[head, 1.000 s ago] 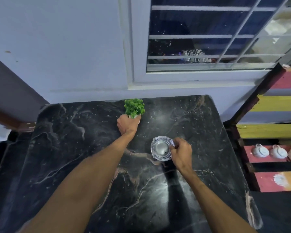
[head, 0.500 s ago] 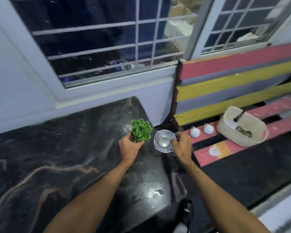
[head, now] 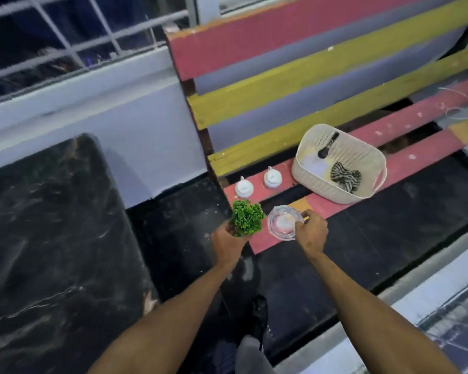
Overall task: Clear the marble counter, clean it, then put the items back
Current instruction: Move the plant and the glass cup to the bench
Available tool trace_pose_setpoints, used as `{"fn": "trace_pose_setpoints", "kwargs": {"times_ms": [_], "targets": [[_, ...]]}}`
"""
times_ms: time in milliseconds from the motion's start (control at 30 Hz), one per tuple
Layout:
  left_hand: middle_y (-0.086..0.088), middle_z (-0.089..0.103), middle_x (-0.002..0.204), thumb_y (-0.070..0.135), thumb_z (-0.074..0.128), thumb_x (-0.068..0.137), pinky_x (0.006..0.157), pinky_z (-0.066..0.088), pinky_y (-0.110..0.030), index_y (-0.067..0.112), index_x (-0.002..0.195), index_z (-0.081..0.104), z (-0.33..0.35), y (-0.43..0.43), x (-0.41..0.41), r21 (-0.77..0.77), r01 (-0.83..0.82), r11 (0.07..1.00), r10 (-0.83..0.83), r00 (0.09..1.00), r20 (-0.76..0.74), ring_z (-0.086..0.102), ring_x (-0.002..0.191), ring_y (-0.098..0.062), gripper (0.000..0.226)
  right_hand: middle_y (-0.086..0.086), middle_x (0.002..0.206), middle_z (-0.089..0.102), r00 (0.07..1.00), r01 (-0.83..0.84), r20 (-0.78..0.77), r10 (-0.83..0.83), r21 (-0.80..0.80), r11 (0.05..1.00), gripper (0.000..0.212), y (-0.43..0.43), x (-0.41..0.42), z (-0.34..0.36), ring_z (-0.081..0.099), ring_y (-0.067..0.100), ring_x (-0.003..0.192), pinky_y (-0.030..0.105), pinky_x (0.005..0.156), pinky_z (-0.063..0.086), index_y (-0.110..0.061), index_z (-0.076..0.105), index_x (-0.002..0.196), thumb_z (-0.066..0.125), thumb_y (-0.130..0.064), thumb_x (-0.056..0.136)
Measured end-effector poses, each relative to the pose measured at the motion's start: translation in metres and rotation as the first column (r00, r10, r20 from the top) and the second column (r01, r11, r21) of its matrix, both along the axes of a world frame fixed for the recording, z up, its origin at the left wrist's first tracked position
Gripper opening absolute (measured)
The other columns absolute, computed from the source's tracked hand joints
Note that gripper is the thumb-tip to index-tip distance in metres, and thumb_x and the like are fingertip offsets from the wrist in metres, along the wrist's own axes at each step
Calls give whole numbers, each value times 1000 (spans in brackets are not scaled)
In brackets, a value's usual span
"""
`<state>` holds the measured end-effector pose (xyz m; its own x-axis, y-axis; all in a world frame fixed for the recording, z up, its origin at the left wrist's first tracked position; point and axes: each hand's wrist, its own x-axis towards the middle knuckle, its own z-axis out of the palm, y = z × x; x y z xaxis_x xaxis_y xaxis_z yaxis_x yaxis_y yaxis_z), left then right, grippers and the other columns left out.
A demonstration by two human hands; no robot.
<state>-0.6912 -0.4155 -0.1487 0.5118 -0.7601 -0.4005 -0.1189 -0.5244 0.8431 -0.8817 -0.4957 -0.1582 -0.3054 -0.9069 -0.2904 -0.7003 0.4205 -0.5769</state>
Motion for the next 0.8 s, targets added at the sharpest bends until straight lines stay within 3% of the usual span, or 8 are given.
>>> {"fn": "trace_pose_setpoints", "kwargs": {"times_ms": [100, 200, 333, 433, 500, 567, 800], "targets": [[16, 74, 76, 14, 96, 66, 74, 62, -38, 19, 99, 80, -52, -23, -33, 75, -14, 997, 17, 999, -40, 72, 73, -11, 37, 20, 95, 69, 1000, 28, -13, -28, 13, 1000, 21, -22, -25, -49, 62, 39, 87, 38, 72, 44, -2, 68, 95, 59, 3, 77], [2, 77, 81, 13, 94, 67, 72, 62, -43, 19, 101, 81, -94, -37, -52, 112, -45, 993, 46, 999, -3, 71, 78, -21, 37, 24, 106, 69, 999, 35, -24, -35, 25, 999, 24, -38, -41, -94, 63, 42, 96, 45, 80, 49, 2, 68, 102, 61, 3, 79], [-3, 76, 82, 9, 93, 69, 61, 53, -24, 11, 106, 81, -137, -44, -71, 131, -52, 990, 46, 998, 45, 64, 68, -12, 38, 24, 107, 68, 999, 25, -24, -24, 26, 999, 27, -52, -58, -137, 64, 42, 98, 44, 82, 49, 4, 67, 106, 63, 0, 80], [-3, 79, 92, 9, 92, 68, 72, 61, -26, 11, 111, 80, -150, -47, -78, 89, -54, 995, 49, 997, 64, 72, 78, -15, 44, 22, 95, 67, 1000, 11, -17, -10, 24, 1000, 14, -57, -63, -151, 63, 41, 86, 41, 70, 46, 2, 65, 91, 62, 1, 78], [-6, 78, 93, 9, 93, 67, 70, 55, -12, 8, 113, 79, -149, -49, -80, 65, -48, 997, 43, 996, 76, 70, 78, -14, 48, 20, 89, 65, 1000, 13, 9, -13, 15, 1000, 6, -57, -62, -156, 62, 39, 80, 38, 66, 44, 0, 62, 83, 61, 1, 78], [-5, 78, 94, 10, 95, 65, 70, 52, -7, 8, 112, 78, -149, -47, -81, 65, -35, 997, 31, 997, 64, 69, 79, -12, 50, 19, 88, 66, 1000, 10, 29, -11, 15, 1000, 4, -57, -61, -159, 62, 37, 79, 38, 66, 47, -1, 63, 84, 62, 0, 80], [-4, 77, 114, -11, 88, 69, 87, 62, -23, 8, 131, 68, -149, -35, -85, 91, 3, 996, -4, 1000, 3, 73, 103, -16, 67, 19, 100, 66, 996, -41, 83, 36, 65, 997, 19, -57, -62, -157, 64, 34, 90, 30, 73, 41, -1, 65, 100, 71, -10, 84]]}}
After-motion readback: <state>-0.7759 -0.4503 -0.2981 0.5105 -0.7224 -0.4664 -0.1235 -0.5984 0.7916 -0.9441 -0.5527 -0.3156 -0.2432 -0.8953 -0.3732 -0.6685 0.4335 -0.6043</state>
